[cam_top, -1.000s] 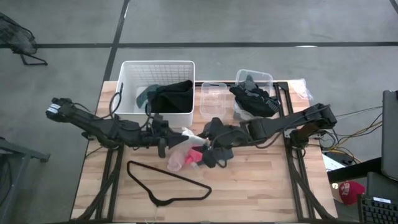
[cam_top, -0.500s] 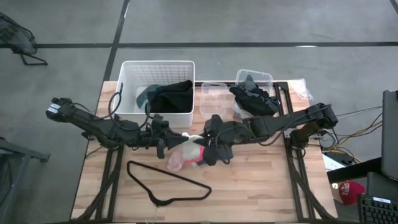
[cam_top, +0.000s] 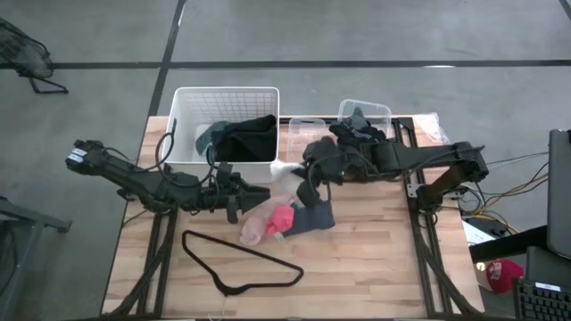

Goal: Pick & Place Cloths
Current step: Put the white sock into the small transparent bin

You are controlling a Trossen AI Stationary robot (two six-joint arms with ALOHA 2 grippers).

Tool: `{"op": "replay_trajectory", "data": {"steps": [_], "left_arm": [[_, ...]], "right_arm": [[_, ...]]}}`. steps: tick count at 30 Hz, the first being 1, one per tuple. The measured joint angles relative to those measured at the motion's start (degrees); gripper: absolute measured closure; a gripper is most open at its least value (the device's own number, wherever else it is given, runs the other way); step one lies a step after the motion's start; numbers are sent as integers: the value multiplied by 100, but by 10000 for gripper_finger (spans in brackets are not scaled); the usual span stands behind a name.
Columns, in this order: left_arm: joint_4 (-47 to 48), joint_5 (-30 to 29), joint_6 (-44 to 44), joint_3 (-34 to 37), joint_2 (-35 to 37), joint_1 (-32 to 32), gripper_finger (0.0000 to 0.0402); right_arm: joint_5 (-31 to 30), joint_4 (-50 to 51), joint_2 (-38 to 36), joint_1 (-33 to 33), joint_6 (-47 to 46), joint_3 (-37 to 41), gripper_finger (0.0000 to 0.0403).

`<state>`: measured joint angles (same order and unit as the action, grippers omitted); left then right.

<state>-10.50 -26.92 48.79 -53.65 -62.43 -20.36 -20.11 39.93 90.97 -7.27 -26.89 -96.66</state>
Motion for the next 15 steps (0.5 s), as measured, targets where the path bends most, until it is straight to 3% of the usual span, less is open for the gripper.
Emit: {"op": "replay_trajectory", "data": {"steps": [4,15], "left_arm": [[0,-41,-74,0,0,-2,241],[2,3,-77,0,0,-7,239]], "right_arm": [[-99,289,-1,334,144,-209,392],[-105,558,-21,1535,601,-339,392]]}}
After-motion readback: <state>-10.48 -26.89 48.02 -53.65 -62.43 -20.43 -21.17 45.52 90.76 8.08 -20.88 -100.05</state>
